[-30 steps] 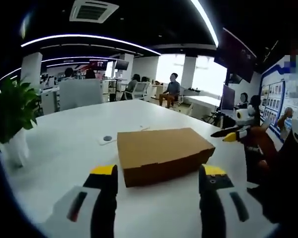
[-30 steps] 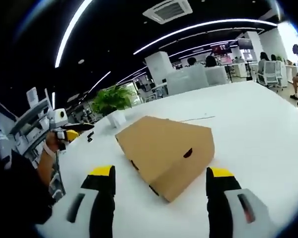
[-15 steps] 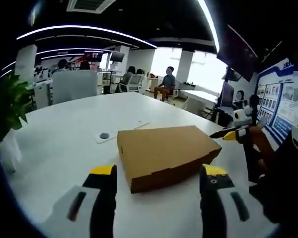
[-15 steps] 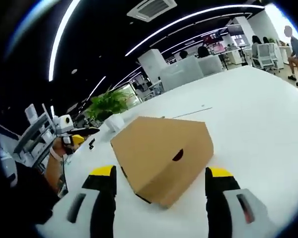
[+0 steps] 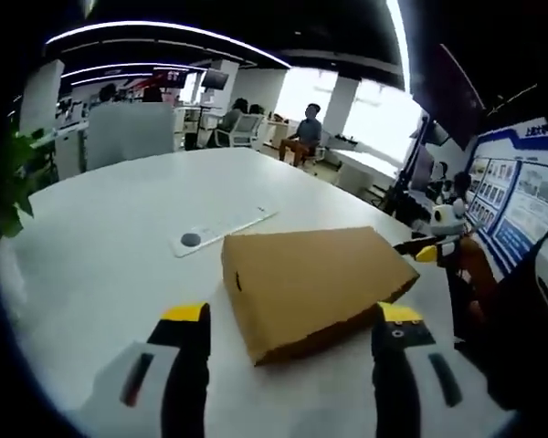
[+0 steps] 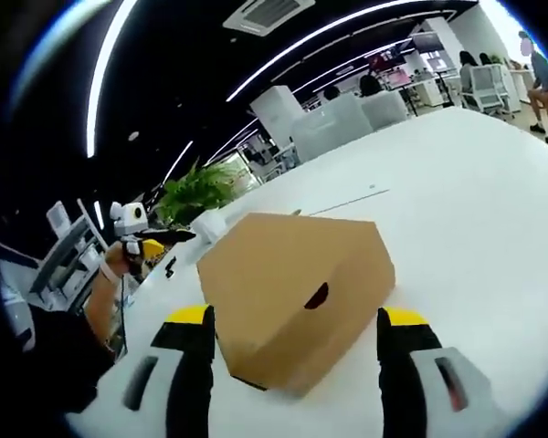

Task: Operate the shoe box by opening the lid, removing the specified soft item, and placing it in the target area until the item is outside and the box remains undamaged.

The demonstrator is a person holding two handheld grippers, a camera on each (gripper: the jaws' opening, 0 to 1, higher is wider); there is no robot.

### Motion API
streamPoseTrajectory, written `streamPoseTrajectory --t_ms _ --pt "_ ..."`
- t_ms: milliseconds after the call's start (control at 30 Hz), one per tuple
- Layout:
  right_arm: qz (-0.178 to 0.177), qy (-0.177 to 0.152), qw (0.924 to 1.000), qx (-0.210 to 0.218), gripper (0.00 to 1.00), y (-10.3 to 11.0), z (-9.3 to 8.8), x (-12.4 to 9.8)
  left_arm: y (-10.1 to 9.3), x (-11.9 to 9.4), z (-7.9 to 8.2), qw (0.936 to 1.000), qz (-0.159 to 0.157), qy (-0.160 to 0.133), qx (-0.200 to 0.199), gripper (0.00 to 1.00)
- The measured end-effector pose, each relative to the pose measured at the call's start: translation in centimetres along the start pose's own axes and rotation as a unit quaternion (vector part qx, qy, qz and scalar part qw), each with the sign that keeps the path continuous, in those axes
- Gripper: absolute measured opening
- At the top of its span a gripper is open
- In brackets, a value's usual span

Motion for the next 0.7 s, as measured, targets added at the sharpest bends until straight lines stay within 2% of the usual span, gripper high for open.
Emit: streamPoseTrajectory --t_ms 100,233,367,500,700 --pt "0.002 0.005 1.0000 0.004 0.74 -0.1 0.0 0.5 1.3 1.0 -0.2 0.9996 -0.010 0.004 -0.024 0.74" --pt "0.002 0.011 0.9999 0.007 0.74 -0.1 -0.2 1.0 2.6 2.3 -0.5 0.9993 -0.008 0.013 -0.034 0.76" --pt "0.002 0.013 0.9998 0.013 0.74 -0.2 -0.3 1.3 3.1 3.7 -0.7 0.9982 -0.025 0.013 -0.053 0.76" --pt "-0.001 0.016 0.9998 0.013 0.74 -0.5 -0.2 1.4 3.8 4.5 -1.0 0.9980 -0.022 0.019 -0.056 0.75" --pt "-0.002 0.018 0.9996 0.020 0.74 -0.9 -0.2 1.7 4.2 5.3 0.1 0.9964 -0.038 0.010 -0.075 0.72"
Point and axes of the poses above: the point that each gripper's makers call its tool centre point, and the gripper's own axes: x roughly forward along the fingers, y roughly to its left, z roughly out of its top, the point moved 3 cm from there along -x, roughly backward along the fingers, and after that the axes turned 6 degrees about y, right-handed, at the moved point
